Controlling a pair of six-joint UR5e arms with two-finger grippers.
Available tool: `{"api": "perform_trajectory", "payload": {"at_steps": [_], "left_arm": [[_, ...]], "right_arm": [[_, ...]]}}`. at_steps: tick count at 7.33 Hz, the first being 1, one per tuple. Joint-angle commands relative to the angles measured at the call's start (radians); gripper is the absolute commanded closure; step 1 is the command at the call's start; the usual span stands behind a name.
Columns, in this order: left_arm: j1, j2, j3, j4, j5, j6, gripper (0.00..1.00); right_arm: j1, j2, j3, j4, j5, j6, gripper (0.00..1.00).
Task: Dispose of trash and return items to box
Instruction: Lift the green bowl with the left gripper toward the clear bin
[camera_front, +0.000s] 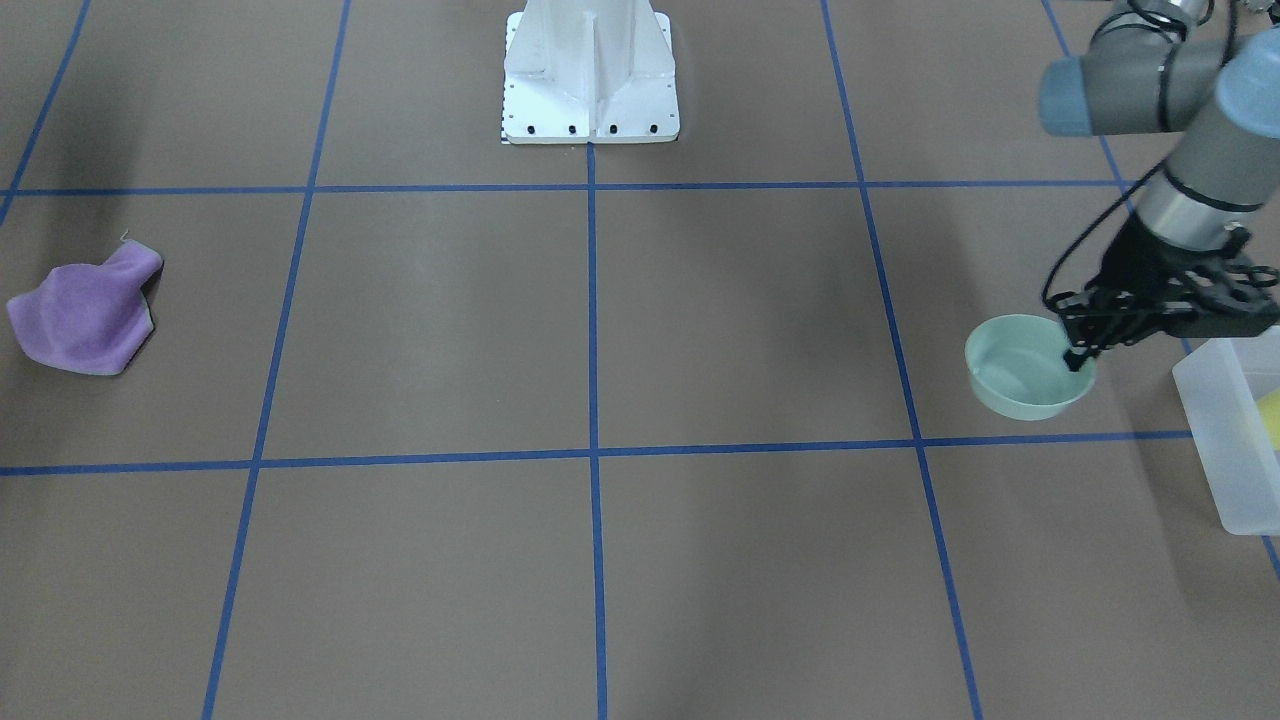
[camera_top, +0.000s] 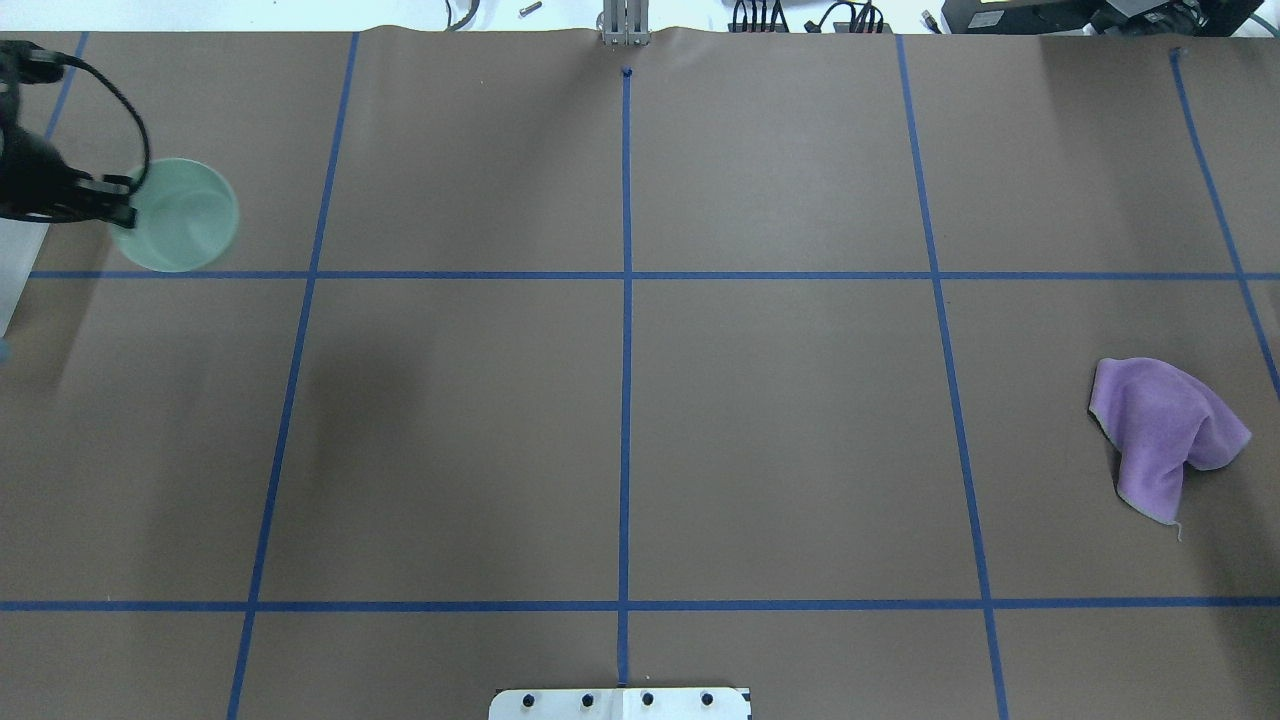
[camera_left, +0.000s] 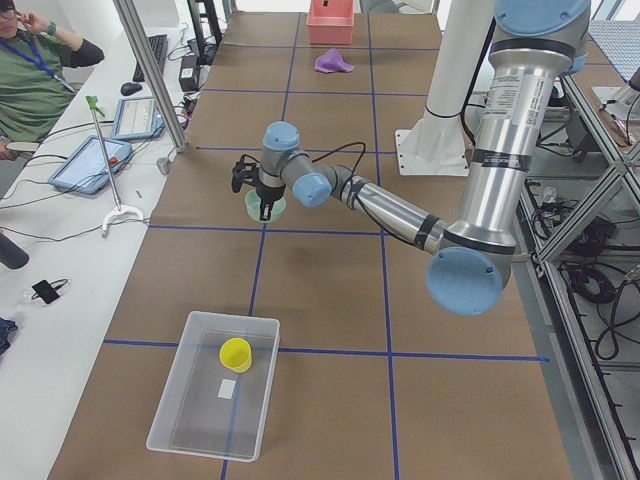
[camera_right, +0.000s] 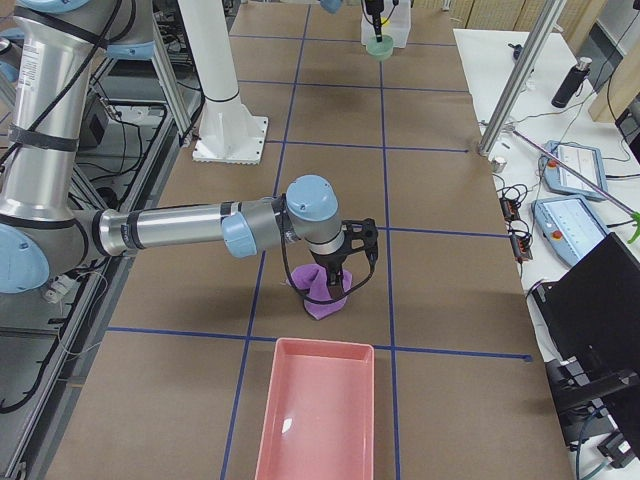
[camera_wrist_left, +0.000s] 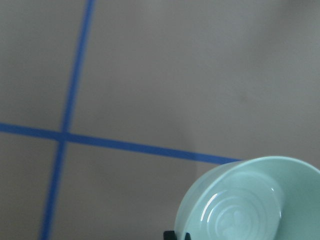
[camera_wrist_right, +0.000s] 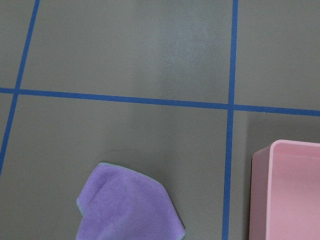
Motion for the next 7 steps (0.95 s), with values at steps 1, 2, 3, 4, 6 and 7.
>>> {"api": "perform_trajectory", "payload": {"at_steps": [1, 2, 3, 4, 6, 7], "left_arm": [[-0.245, 0.004, 0.257, -0.009, -0.087, 0.442, 1.0], [-0.339, -0.069, 0.435, -0.011, -0.089, 0.622, 1.0], [-0.408, -0.129, 0.587, -0.011, -0.089, 0.762, 1.0], [-0.438, -0.148, 0.651, -0.012, -0.089, 0.792, 1.0], [-0.446, -0.154, 0.81, -0.151, -0.078, 0.783, 1.0], [-0.446, -0.178, 0.876, -0.2, -0.037, 0.78, 1.0]], "right_arm": [[-0.003, 0.0, -0.001, 0.0, 0.0, 0.0, 0.0], [-0.003, 0.0, -0.001, 0.001, 0.0, 0.0, 0.0], [-0.003, 0.0, 0.001, 0.001, 0.0, 0.0, 0.0], [-0.003, 0.0, 0.001, 0.001, 0.0, 0.0, 0.0], [-0.005, 0.006, 0.001, 0.001, -0.002, 0.0, 0.0], [-0.006, 0.008, 0.001, 0.001, -0.002, 0.0, 0.0]]}}
